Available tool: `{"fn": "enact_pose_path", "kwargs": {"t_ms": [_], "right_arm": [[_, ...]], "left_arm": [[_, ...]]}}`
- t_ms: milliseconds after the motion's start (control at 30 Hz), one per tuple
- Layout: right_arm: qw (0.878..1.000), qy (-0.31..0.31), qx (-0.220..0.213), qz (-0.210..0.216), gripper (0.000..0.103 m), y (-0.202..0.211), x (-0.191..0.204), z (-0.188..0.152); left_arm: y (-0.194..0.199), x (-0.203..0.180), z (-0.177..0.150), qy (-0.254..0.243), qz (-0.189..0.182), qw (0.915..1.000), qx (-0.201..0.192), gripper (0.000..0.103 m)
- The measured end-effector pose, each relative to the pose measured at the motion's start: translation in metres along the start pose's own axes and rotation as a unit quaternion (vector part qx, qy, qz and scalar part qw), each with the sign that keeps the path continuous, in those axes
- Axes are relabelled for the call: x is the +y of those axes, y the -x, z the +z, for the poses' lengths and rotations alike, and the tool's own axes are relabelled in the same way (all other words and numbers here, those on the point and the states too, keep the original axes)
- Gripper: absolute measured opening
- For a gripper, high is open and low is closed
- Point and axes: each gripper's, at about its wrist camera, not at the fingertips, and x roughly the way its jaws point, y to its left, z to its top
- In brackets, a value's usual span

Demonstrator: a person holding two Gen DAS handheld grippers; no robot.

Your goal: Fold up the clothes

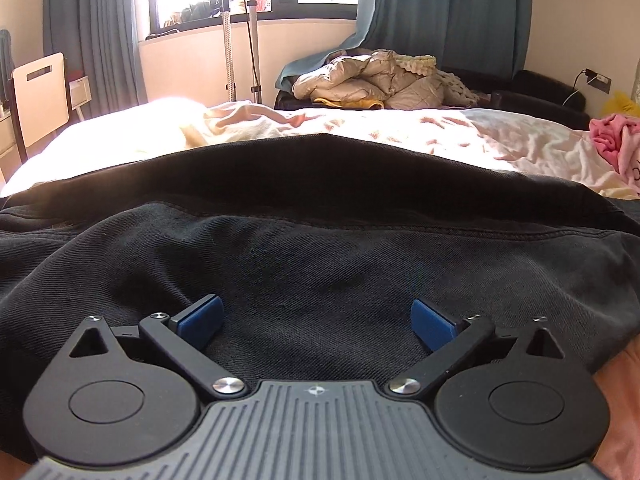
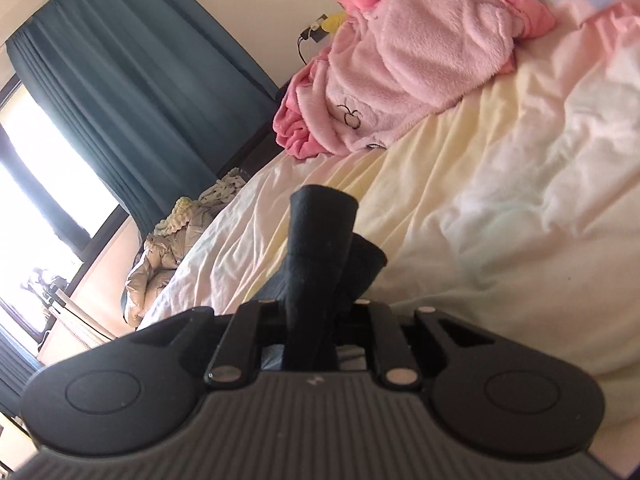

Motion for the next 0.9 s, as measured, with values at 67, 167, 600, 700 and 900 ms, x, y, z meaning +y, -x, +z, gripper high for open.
{"fn": "enact_pose_path", "kwargs": {"t_ms": [67, 167, 600, 700, 900], "right_arm": [[1.0, 0.021, -0.018, 0.004, 0.015, 0.009, 0.026, 0.001], [0.995, 0.091, -0.038, 0.027, 0.014, 0.025, 0.083, -0.004], [0.88, 0.404, 0.014, 0.249, 0.014, 0.1, 0.353, -0.206], [0.839, 0.472, 0.082, 0.257, 0.014, 0.105, 0.351, -0.287], [0.825, 0.495, 0.13, 0.24, 0.015, 0.108, 0.323, -0.336]], "left_arm": [[0.006, 0.01, 0.004, 0.026, -0.014, 0.9995, -0.009, 0.101], [0.02, 0.032, 0.013, 0.085, -0.037, 0.9954, -0.023, 0.101], [0.065, 0.108, 0.035, 0.181, 0.024, 0.979, -0.09, 0.101], [0.064, 0.114, 0.036, 0.185, 0.006, 0.979, -0.084, 0.101], [0.052, 0.087, 0.035, 0.134, -0.055, 0.9867, -0.073, 0.101]]}}
